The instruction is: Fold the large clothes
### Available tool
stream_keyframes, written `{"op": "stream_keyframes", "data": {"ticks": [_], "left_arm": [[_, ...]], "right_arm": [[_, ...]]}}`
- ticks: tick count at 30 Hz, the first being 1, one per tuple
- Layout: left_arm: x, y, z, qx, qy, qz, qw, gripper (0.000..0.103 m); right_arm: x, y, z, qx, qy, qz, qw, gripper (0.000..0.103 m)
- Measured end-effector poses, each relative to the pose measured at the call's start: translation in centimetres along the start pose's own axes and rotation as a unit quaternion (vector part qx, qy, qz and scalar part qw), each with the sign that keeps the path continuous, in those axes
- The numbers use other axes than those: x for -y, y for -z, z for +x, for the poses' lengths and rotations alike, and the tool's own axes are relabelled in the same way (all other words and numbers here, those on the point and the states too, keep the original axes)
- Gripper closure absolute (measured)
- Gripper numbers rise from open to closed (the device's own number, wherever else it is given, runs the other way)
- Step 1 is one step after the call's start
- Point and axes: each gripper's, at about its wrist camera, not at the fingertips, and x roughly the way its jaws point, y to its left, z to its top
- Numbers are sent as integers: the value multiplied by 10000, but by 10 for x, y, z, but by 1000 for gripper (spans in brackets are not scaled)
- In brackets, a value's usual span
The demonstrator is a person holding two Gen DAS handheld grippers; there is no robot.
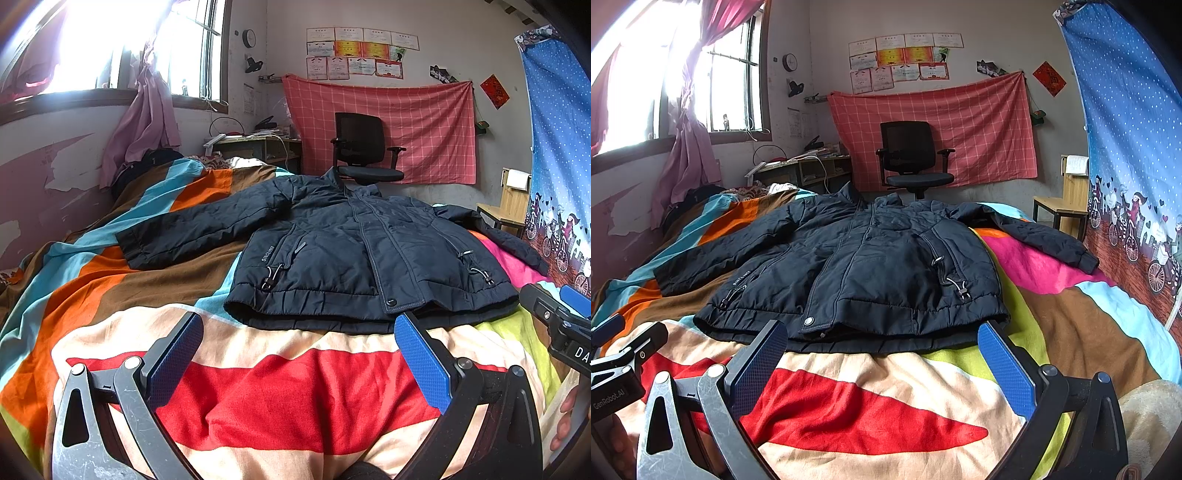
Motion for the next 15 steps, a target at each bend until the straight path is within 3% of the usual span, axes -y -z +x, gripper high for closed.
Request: {"op": "stream_keyframes", "data": {"ticks": [15], "left_arm": [[0, 0, 0, -10, 0, -6, 10000, 1]], "right_arm": [[1, 0, 0, -10, 3, 3, 10000, 0]]}}
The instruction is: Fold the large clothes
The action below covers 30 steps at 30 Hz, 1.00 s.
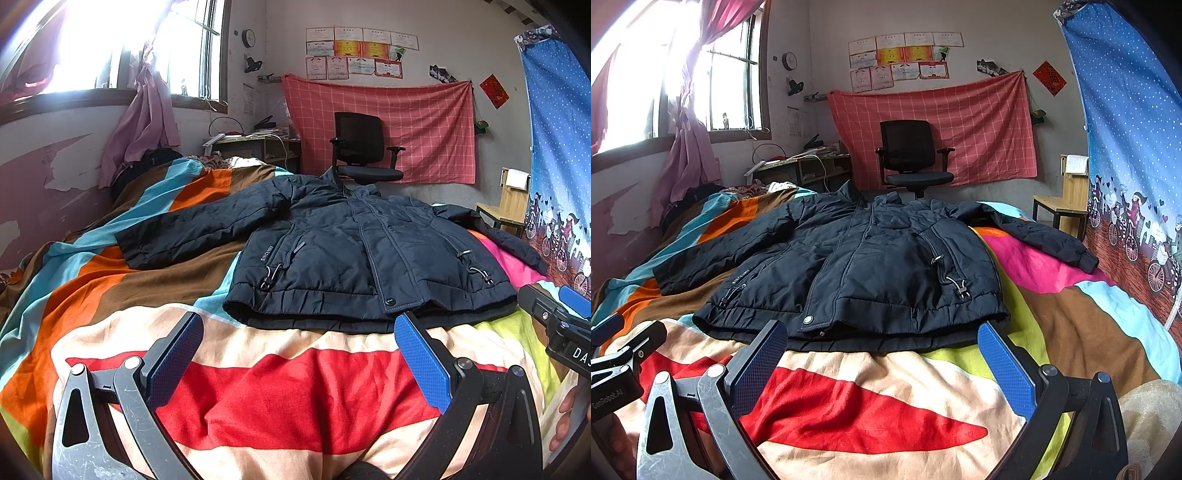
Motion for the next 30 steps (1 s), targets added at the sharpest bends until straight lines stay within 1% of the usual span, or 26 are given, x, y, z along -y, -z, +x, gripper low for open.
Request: {"op": "stream_keyframes", "data": {"ticks": [7, 9, 11, 13, 15, 18, 21, 23, 28, 30], "left_arm": [[6, 1, 1, -81, -33, 23, 10000, 1], [9, 1, 6, -218, -112, 40, 9997, 1], [10, -1, 10, -384, -110, -9, 9992, 1], [8, -5, 16, -484, -61, -126, 9987, 1], [5, -12, 19, -573, -43, -195, 9982, 1], [7, -30, 26, -680, -114, -139, 9975, 1], [14, -53, 36, -814, -93, 37, 9966, 1], [20, -69, 45, -944, -3, 128, 9954, 1], [39, -117, 69, -1163, 106, 236, 9929, 1], [51, -135, 81, -1269, 102, 371, 9912, 1]], "right_arm": [[1, -1, -1, 0, -4, 7, 10000, 0], [2, -1, -1, -20, 14, 10, 10000, 0], [4, 1, 2, -80, 47, 40, 9999, 0], [5, 2, 9, -324, 207, 76, 9992, 0], [7, 7, 20, -627, 476, 125, 9968, 0], [15, 5, 28, -923, 812, 245, 9921, 0], [24, -2, 36, -1107, 1038, 288, 9880, 0], [29, -11, 41, -1183, 1180, 241, 9856, 0], [47, -38, 53, -1125, 1212, 209, 9860, 0], [56, -51, 58, -1045, 1175, 271, 9872, 0]]}}
